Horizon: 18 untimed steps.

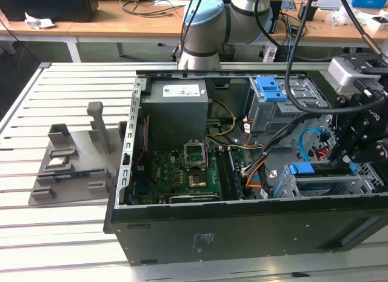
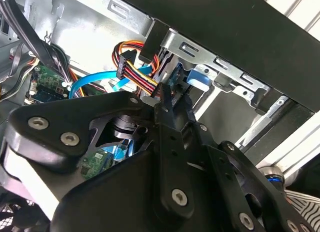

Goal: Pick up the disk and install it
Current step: 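Insert the first disk wire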

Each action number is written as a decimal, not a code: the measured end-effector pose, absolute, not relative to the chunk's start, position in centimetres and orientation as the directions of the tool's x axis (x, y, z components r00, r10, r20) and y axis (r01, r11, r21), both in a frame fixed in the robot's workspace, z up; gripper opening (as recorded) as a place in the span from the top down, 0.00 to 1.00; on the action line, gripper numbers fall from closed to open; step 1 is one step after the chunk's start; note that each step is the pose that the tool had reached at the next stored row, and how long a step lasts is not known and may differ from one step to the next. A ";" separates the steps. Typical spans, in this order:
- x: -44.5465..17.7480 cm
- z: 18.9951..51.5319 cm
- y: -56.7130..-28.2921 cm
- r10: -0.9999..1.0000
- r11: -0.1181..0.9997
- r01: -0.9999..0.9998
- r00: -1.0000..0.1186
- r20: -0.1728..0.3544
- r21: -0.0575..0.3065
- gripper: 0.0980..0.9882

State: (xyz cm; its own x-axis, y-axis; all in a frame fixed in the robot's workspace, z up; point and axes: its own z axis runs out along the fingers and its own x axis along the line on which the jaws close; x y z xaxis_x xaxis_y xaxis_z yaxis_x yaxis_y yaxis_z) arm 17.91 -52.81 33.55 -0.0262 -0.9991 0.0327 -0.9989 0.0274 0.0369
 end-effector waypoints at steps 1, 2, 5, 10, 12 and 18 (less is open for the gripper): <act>17.9 33.7 -52.8 -0.999 0.027 -0.999 -0.026 0.033 0.037 0.84; 17.9 33.9 -52.8 -0.999 0.027 -0.999 -0.026 0.033 0.037 0.84; 17.9 34.9 -52.8 -0.999 0.027 -0.999 -0.026 0.033 0.037 0.84; 17.9 36.8 -52.6 -0.999 0.027 -0.999 -0.026 0.036 0.037 0.99; 17.9 37.8 -52.6 -0.999 0.028 -0.999 -0.026 0.037 0.037 0.99; 17.9 39.3 -52.5 -0.999 0.027 -0.999 -0.026 0.037 0.037 0.99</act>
